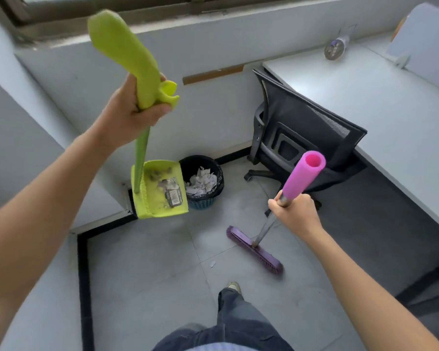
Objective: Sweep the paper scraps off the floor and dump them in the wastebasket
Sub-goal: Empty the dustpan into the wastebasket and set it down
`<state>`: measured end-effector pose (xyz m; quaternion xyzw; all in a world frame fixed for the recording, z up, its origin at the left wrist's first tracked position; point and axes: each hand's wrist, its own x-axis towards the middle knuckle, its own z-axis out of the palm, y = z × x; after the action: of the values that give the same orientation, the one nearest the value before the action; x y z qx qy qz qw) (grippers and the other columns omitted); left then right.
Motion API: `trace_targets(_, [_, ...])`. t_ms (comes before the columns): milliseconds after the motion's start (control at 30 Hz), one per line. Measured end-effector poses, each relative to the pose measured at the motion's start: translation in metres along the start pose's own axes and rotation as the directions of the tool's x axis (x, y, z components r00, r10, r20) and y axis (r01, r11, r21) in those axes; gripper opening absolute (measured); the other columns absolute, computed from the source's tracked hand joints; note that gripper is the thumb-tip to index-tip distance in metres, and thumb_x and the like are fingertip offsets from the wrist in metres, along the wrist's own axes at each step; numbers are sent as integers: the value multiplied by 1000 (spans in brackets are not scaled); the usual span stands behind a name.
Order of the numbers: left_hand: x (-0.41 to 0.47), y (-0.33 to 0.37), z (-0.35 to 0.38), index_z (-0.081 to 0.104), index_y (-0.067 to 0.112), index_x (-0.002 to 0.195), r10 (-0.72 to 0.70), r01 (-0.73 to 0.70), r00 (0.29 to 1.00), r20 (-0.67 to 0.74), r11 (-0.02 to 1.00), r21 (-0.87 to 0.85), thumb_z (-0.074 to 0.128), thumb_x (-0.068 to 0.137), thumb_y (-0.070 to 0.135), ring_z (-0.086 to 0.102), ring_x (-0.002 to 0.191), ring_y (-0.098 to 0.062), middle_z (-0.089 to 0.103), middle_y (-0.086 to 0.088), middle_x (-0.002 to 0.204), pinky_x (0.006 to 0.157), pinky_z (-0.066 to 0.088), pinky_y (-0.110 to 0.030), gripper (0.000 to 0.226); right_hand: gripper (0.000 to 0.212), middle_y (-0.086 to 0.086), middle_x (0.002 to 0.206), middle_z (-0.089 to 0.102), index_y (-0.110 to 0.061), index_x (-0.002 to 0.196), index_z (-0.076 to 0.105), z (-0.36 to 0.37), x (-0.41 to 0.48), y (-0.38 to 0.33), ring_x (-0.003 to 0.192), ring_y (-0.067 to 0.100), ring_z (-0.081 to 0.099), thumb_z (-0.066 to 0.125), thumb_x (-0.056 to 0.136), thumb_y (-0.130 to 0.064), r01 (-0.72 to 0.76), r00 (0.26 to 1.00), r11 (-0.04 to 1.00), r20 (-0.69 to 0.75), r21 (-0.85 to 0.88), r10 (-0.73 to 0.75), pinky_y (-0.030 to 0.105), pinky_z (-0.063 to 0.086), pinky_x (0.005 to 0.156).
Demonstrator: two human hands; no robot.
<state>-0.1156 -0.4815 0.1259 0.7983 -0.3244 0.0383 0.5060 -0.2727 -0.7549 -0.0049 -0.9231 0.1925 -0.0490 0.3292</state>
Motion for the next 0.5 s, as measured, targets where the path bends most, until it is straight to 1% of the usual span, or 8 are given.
trace_targets(67, [-41, -7, -24, 45, 41, 100, -55, 50, 993, -101, 997, -54, 59, 72, 34, 51, 51, 7, 59, 26, 67, 54, 43, -16, 31, 30, 29, 70, 61, 13, 70, 53, 9, -9, -9, 62, 36, 53, 56, 76, -16, -7, 1000, 1000, 15, -4, 7, 43, 50, 67])
trace_targets(100, [-63, -12, -32, 47, 42, 99, -79, 69, 987, -143, 995, -75, 59, 72, 33, 52, 51, 8, 59, 26, 67, 54, 44, -15, 31, 30, 29, 70, 61, 13, 70, 53, 14, -15, -13, 60, 31, 50, 56, 76, -16, -22, 999, 1000, 30, -13, 22, 42, 50, 65])
trace_targets(167, [-112, -26, -38, 52, 48, 98, -132, 114, 970, -205, 989, -96, 60, 72, 32, 53, 56, 11, 60, 28, 71, 58, 44, -9, 32, 30, 28, 70, 61, 12, 70, 53, 22, -28, -20, 60, 26, 47, 56, 75, -17, -45, 998, 998, 51, -37, 47, 41, 50, 63])
trace_targets(233, [-158, -42, -31, 56, 54, 94, -217, 180, 942, -256, 971, -158, 64, 73, 24, 54, 64, 16, 61, 33, 77, 62, 44, -2, 37, 29, 26, 72, 62, 11, 71, 54, 29, -41, -26, 60, 27, 48, 56, 75, -18, -45, 997, 997, 67, -62, 49, 38, 48, 60])
trace_targets(300, [-209, -72, -21, 58, 43, 93, -354, 276, 889, -289, 920, -278, 61, 75, 11, 56, 68, 17, 63, 33, 77, 66, 44, -1, 37, 28, 25, 73, 63, 11, 72, 55, 42, -56, -38, 63, 34, 52, 57, 76, -17, -52, 996, 995, 69, -82, 58, 38, 48, 60])
trace_targets(333, [-223, -83, -9, 59, 40, 92, -412, 318, 861, -299, 894, -316, 60, 75, 8, 56, 70, 16, 64, 32, 77, 68, 44, -1, 36, 28, 26, 73, 63, 12, 72, 55, 41, -59, -39, 62, 34, 52, 58, 76, -16, -56, 997, 997, 56, -59, 59, 39, 49, 60])
trace_targets(433, [-251, -115, 14, 61, 36, 91, -597, 463, 739, -311, 787, -409, 62, 83, -8, 57, 72, 16, 66, 31, 76, 72, 44, -3, 44, 27, 28, 70, 60, 12, 69, 52, 40, -64, -45, 58, 24, 45, 58, 77, -13, -52, 998, 998, 46, -31, 53, 37, 45, 57])
trace_targets(500, [-274, -135, 20, 56, 30, 95, -686, 536, 652, -324, 718, -443, 52, 86, -17, 56, 74, 7, 64, 21, 76, 74, 44, -12, 49, 27, 29, 68, 58, 13, 70, 52, 46, -69, -54, 58, 24, 45, 59, 77, -12, -40, 998, 999, 50, -28, 41, 41, 48, 59])
